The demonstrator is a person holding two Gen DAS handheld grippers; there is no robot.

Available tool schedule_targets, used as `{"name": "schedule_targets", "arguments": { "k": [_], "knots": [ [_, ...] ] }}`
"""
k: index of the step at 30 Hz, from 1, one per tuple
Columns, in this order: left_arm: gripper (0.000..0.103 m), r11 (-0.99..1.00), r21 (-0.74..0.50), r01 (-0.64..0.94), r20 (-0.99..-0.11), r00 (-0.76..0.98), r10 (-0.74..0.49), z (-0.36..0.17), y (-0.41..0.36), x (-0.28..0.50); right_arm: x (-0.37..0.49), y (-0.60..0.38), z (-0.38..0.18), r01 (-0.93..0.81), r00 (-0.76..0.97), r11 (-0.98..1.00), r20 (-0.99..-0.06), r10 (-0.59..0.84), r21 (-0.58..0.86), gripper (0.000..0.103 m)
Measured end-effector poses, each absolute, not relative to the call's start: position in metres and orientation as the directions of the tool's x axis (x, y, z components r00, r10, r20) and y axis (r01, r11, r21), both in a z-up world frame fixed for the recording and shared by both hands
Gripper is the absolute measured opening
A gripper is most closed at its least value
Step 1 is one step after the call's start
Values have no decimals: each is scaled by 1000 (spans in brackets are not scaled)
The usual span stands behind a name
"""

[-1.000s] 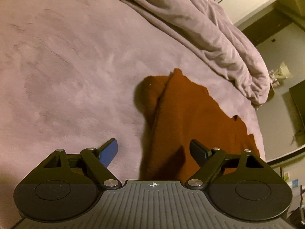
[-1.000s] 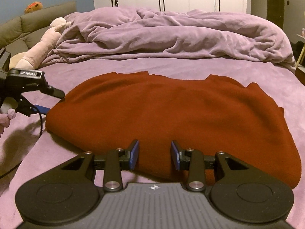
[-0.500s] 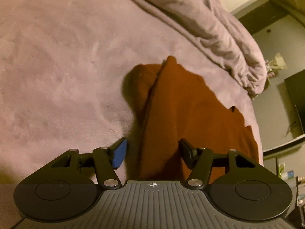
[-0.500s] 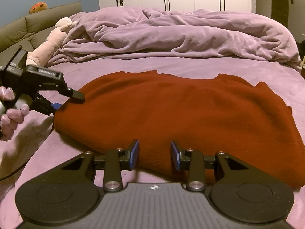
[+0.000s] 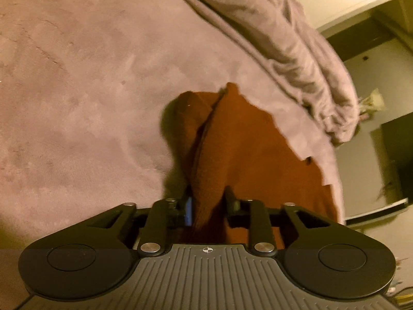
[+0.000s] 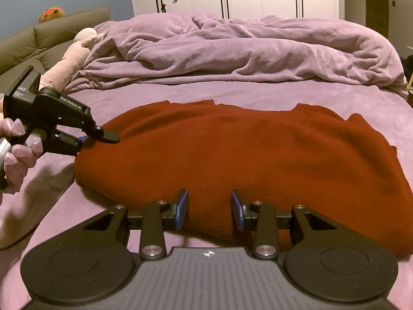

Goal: Fold small clothes

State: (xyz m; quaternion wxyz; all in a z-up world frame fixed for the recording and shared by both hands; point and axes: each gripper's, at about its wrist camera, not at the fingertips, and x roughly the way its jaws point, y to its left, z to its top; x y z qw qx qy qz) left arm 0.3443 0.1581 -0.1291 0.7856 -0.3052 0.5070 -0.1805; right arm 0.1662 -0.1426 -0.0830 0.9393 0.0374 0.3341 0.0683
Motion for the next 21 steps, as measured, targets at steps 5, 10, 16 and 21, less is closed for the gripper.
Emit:
{"name": "schedule_targets", "arguments": {
  "k": [5,10,16,21],
  "knots": [
    [42,755,-655,-31,-697,410,-588,-132,148,350,175,-136,-81,-92,774,991,-618,135,101,34],
    [20,752,-659,-24,-690,416,-592,-131,149,350,180,-127,-88,-104,772,993,-624,119,61,33],
    [16,732,-682,-16,-661,441,-607,-121,155,344,169,-136,-86,-79,782,996,-618,85,37,33],
    [15,738,-675,-12,-663,447,-600,-114,155,342,167,-144,-91,-62,775,998,-629,66,28,33]
  ]
}}
